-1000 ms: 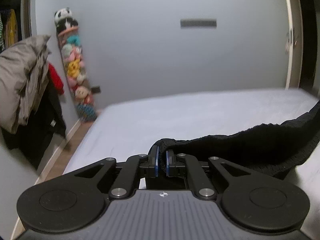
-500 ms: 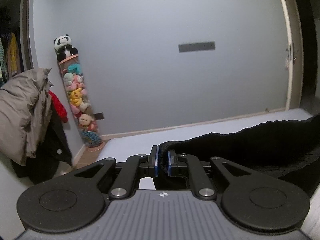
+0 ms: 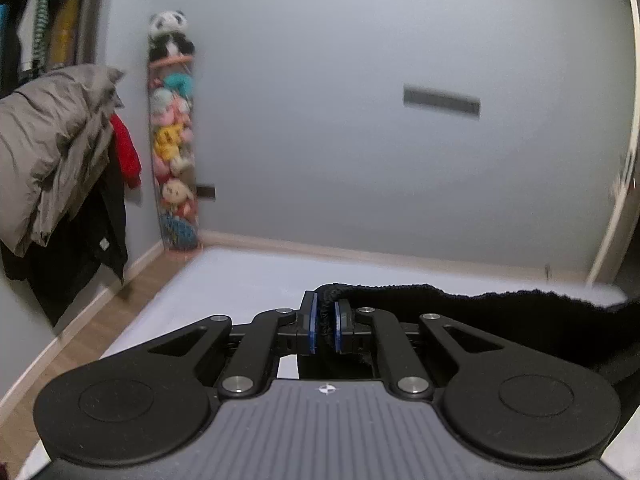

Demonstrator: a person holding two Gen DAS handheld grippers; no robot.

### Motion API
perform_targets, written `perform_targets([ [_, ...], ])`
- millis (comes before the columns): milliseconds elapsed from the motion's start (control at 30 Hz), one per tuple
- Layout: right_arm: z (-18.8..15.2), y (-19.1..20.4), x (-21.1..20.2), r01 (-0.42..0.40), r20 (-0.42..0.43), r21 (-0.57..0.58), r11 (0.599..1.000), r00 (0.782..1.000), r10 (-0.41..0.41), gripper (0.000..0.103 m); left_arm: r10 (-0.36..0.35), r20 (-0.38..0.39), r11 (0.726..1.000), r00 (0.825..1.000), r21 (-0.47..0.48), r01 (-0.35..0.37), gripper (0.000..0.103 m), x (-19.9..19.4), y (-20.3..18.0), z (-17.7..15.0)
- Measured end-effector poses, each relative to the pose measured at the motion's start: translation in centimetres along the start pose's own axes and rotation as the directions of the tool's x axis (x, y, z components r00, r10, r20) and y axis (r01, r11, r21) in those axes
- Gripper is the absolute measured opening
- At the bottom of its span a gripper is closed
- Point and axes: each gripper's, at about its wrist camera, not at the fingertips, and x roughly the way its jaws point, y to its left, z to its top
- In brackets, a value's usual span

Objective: Fold clothes
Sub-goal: 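Lift the shorts by the waistband with both grippers, shaking them out, then lay the shorts down on the bed and open both grippers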

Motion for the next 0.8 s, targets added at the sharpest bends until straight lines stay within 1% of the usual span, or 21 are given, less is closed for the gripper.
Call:
perform_targets([
  [33, 0.5, -0.2, 0.3, -0.008, 0.003, -0.006, 1.0, 1.0, 0.008, 0.004, -0.006, 0.002, 1.0, 1.0, -0.01, 0.006, 0.008, -0.4, 0.3, 0.3],
  [67, 1.1, -0.4, 0.5, -0.016, 0.006, -0.011, 1.0, 1.0, 0.016, 0.004, -0.01, -0.018, 1.0, 1.0, -0.006, 0.01, 0.008, -0.3, 0.6, 0.3],
  [133, 1.5, -0.8, 0.7, -0.039, -0.006, -0.037, 0.999, 0.999, 0.039, 0.004, -0.018, -0.062, 1.0, 0.998, 0.003, 0.018, 0.008, -0.1, 1.2, 0.3],
  [200, 1.1, -0.8, 0.8, -0.055, -0.028, -0.069, 0.996, 0.998, 0.053, 0.004, -0.011, -0.13, 0.999, 0.991, 0.042, 0.016, 0.008, 0.4, 1.8, -1.0],
  [233, 0.4, -0.7, 0.8, -0.071, -0.052, -0.09, 0.993, 0.996, 0.066, 0.004, -0.006, -0.165, 0.998, 0.986, 0.062, 0.016, 0.008, 0.6, 2.0, -1.6],
  [267, 0.0, -0.5, 0.7, -0.083, -0.067, -0.101, 0.991, 0.995, 0.076, 0.004, -0.005, -0.211, 0.997, 0.977, 0.078, 0.022, 0.008, 0.9, 2.5, -2.6],
  [333, -2.2, 0.5, 0.5, -0.146, -0.156, -0.155, 0.977, 0.98, 0.122, 0.004, 0.003, -0.303, 0.994, 0.953, 0.106, 0.03, 0.008, 1.3, 3.5, -4.8],
  [367, -2.8, 0.9, 0.1, -0.164, -0.182, -0.167, 0.972, 0.974, 0.133, 0.004, 0.005, -0.321, 0.993, 0.947, 0.11, 0.032, 0.008, 1.3, 3.6, -5.3],
  [433, -5.2, 1.7, 0.1, -0.244, -0.304, -0.182, 0.952, 0.935, 0.182, 0.004, 0.013, -0.4, 0.989, 0.916, 0.142, 0.048, 0.008, 1.3, 4.6, -8.0],
  [467, -6.3, 2.1, 0.1, -0.281, -0.36, -0.183, 0.942, 0.911, 0.202, 0.004, 0.019, -0.439, 0.986, 0.898, 0.158, 0.057, 0.008, 1.3, 5.1, -9.4],
  [500, -8.0, 2.6, -0.1, -0.329, -0.435, -0.18, 0.927, 0.872, 0.225, 0.004, 0.022, -0.485, 0.982, 0.874, 0.173, 0.071, 0.008, 1.2, 5.6, -11.3],
  [533, -9.7, 3.2, -0.2, -0.378, -0.509, -0.173, 0.91, 0.825, 0.246, 0.004, 0.027, -0.529, 0.978, 0.848, 0.188, 0.086, 0.008, 1.1, 6.2, -13.2],
  [567, -10.6, 3.6, -0.6, -0.4, -0.541, -0.172, 0.9, 0.802, 0.253, 0.004, 0.027, -0.55, 0.977, 0.835, 0.19, 0.094, 0.008, 1.0, 6.4, -14.1],
  [600, -12.2, 4.2, -1.0, -0.434, -0.591, -0.171, 0.885, 0.764, 0.26, 0.004, 0.028, -0.586, 0.977, 0.81, 0.188, 0.103, 0.008, 1.0, 7.0, -16.0],
  [633, -13.5, 4.6, -1.3, -0.455, -0.626, -0.163, 0.876, 0.734, 0.265, 0.004, 0.033, -0.62, 0.977, 0.784, 0.186, 0.106, 0.008, 0.9, 7.6, -17.9],
  [667, -14.7, 5.0, -1.5, -0.474, -0.657, -0.152, 0.867, 0.704, 0.269, 0.004, 0.034, -0.635, 0.977, 0.772, 0.185, 0.109, 0.008, 0.8, 7.8, -18.7],
  [700, -16.5, 5.6, -2.0, -0.498, -0.697, -0.135, 0.857, 0.662, 0.275, 0.004, 0.037, -0.656, 0.976, 0.754, 0.184, 0.113, 0.008, 0.7, 8.4, -20.3],
  [733, -17.8, 6.0, -2.3, -0.514, -0.72, -0.125, 0.849, 0.635, 0.279, 0.004, 0.039, -0.677, 0.976, 0.735, 0.183, 0.116, 0.008, 0.6, 9.0, -21.9],
  [800, -19.6, 6.4, -2.7, -0.536, -0.751, -0.096, 0.839, 0.592, 0.292, 0.004, 0.049, -0.703, 0.973, 0.709, 0.193, 0.125, 0.008, 0.1, 9.9, -24.2],
])
